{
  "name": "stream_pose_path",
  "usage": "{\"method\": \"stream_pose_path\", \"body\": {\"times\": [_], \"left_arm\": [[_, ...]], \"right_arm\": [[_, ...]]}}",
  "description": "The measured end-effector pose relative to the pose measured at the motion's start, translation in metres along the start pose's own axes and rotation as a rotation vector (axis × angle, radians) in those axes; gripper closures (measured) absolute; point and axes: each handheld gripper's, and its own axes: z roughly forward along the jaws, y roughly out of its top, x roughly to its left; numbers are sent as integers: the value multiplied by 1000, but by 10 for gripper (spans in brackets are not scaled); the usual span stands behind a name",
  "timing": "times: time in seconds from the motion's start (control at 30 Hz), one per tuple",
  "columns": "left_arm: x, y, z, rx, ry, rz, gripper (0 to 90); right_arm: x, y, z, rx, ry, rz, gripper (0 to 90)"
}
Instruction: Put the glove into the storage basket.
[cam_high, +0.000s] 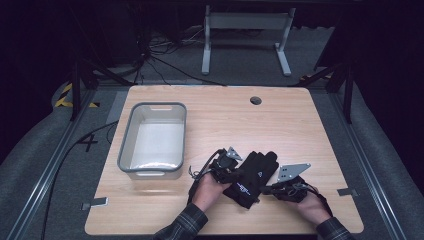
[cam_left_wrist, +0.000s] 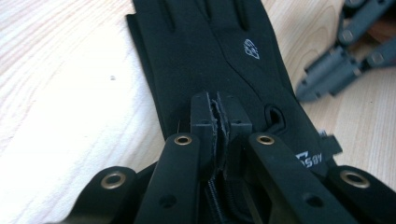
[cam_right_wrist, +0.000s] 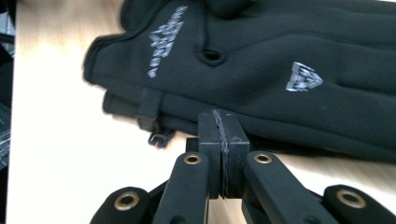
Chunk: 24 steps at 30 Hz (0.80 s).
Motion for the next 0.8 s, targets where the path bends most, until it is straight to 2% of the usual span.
{"method": "stream_pose_path", "body": {"times": [0.13,0.33,0.43,0.57,0.63,0.67,0.7,0.73,0.8], "left_arm": [[3,1,-1,4,-2,5,863],[7,2,-1,13,-12,23,863],[7,3,-2,12,-10,24,857],[9,5,-4,23,-12,26,764],[9,10,-7,8,15,35,706],[10,12,-8,10,14,32,669],[10,12,-8,10,14,32,630],[13,14,-6,-3,9,20,586],[15,17,-2,29,12,20,521]], "right_arm": [[8,4,7,2,19,-22,900],[12,7,11,-5,30,-34,900],[11,6,7,-11,22,-29,900],[4,-6,-11,-31,-21,2,897],[0,-13,-20,-43,-48,17,833],[-2,-19,-26,-51,-72,31,780],[-2,-19,-26,-51,-72,31,780],[-7,-27,-36,-56,-104,60,688],[-12,-33,-44,-62,-135,80,618]]}}
